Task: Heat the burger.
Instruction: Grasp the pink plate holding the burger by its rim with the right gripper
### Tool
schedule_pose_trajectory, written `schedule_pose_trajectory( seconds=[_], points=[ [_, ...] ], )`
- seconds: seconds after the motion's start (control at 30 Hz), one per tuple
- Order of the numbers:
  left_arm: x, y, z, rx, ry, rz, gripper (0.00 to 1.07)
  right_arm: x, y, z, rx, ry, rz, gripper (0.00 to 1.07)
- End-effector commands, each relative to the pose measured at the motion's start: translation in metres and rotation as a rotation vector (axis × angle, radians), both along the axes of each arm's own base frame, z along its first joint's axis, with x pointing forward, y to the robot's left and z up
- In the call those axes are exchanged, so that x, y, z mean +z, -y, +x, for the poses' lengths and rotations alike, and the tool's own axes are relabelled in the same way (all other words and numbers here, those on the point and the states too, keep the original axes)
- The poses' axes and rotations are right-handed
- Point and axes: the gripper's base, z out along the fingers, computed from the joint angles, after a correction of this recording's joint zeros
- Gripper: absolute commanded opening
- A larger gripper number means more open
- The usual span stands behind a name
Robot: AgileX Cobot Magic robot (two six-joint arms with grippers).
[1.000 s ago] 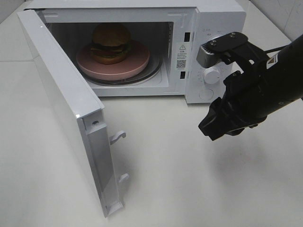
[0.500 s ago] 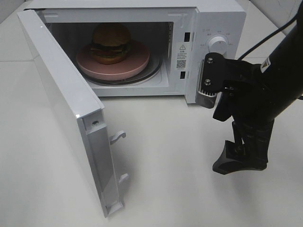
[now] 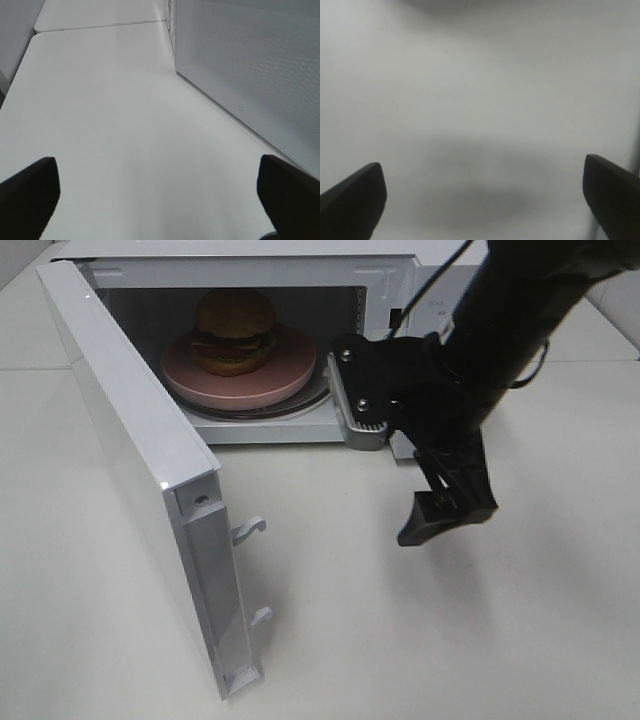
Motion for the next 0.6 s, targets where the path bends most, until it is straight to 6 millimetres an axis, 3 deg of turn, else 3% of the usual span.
schedule_pose_trajectory(
  seconds=[0.03, 0.6],
  points=[
    [0.001, 0.0, -0.003, -0.005, 0.036, -0.012, 1.05, -0.003, -0.026, 0.023, 0.058, 0.012, 0.007, 0.97],
    [0.001, 0.0, -0.003, -0.005, 0.036, -0.012, 1.05, -0.013, -0.063, 0.074, 0.111, 0.045, 0.021, 0.9]
  ],
)
